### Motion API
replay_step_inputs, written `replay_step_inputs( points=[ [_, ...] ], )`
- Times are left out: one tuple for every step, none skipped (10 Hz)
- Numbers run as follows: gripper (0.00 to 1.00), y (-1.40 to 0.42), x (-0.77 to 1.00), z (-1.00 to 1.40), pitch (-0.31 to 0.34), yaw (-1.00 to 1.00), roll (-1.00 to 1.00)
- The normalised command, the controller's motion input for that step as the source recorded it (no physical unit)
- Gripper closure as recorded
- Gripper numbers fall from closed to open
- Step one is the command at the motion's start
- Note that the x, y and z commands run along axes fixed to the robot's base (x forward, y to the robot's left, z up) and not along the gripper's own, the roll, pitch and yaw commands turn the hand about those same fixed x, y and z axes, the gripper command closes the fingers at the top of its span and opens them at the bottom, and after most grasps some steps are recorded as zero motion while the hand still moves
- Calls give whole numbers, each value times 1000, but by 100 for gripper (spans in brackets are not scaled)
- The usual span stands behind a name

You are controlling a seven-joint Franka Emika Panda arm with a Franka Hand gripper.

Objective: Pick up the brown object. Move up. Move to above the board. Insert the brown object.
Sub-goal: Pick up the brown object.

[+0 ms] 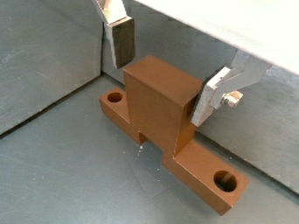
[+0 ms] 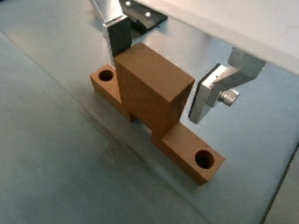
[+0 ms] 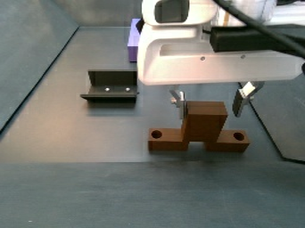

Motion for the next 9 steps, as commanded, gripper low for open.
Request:
replay_step_inputs(
  points=[
    [0,0,6,-266,-37,-9,-67],
    [0,0,11,-303,-50,-23,-76],
    [0,0,31,-294,-40,-26,-77],
    [0,9,0,-291,-46,-11,-79],
    [0,20,0,-54,0,0,-17],
    [0,0,0,0,0,0,0],
    [100,0,0,0,0,0,0],
    [100,0,0,0,0,0,0],
    [100,0,0,0,0,0,0]
  ],
)
